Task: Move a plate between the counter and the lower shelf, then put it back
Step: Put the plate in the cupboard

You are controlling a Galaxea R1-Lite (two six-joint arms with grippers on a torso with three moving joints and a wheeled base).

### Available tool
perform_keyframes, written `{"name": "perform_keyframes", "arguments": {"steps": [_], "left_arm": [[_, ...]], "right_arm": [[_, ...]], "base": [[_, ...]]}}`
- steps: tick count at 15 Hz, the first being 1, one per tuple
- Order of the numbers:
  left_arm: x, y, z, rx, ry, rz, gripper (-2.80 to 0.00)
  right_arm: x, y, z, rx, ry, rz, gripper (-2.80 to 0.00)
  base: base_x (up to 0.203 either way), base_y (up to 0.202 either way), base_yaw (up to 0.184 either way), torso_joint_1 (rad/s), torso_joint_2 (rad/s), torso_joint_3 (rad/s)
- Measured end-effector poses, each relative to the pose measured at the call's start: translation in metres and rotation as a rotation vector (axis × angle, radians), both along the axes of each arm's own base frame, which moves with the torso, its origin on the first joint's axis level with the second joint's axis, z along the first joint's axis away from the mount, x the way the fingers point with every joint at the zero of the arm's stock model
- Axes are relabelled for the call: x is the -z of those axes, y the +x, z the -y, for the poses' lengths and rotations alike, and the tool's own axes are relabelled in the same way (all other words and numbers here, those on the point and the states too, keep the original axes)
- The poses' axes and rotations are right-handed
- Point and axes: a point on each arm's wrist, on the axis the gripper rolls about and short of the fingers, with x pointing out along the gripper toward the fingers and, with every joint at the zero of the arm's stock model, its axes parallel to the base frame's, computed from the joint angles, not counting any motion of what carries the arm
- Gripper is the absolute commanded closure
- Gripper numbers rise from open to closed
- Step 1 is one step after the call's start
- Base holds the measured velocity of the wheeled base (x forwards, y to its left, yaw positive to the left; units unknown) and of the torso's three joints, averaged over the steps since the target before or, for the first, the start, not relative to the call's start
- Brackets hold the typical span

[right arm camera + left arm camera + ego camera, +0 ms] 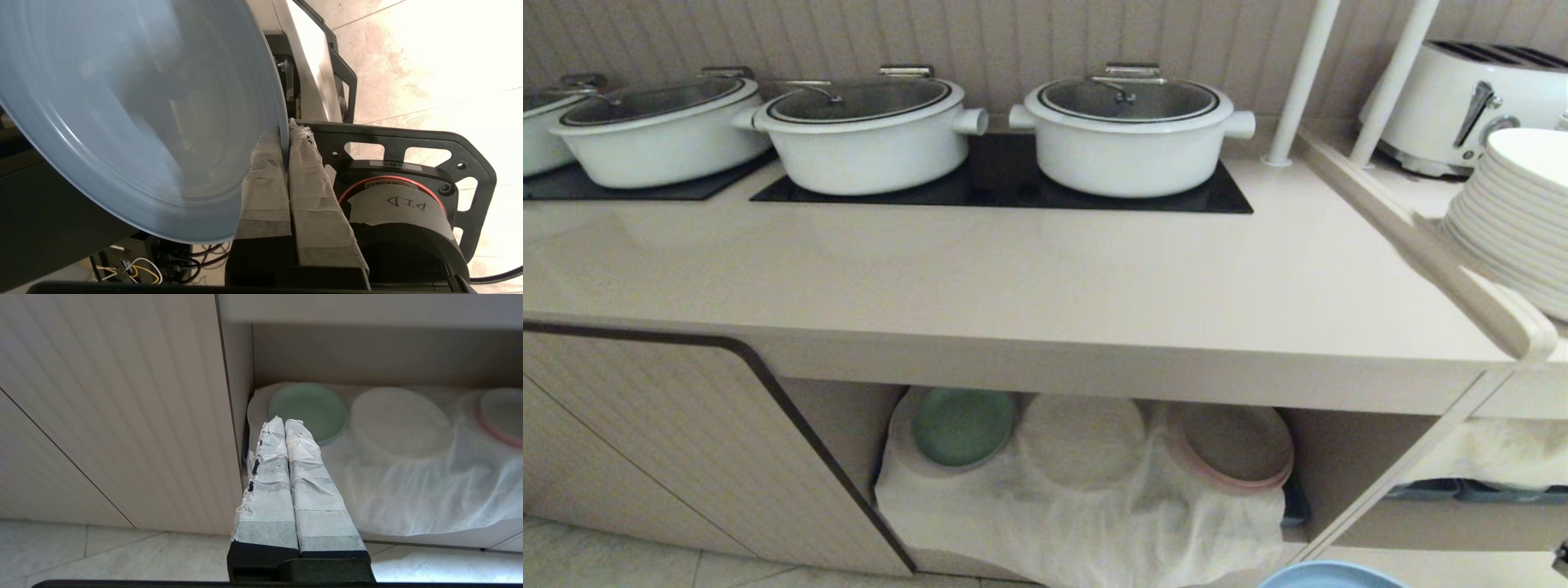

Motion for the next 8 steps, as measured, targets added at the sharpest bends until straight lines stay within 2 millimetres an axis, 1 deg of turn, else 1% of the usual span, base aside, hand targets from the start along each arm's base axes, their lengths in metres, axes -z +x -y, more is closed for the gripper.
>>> {"name": "perform_keyframes", "arguments": {"steps": [8], "left_arm": [[0.0,0.0,0.0,0.0,0.0,0.0,0.0]], "right_arm": [[0.0001,-0.0009,0.0003,-0.001,0.001,0.004,0.0]], "base": [[0.0,0.0,0.0,-0.223,0.51,0.289]]}}
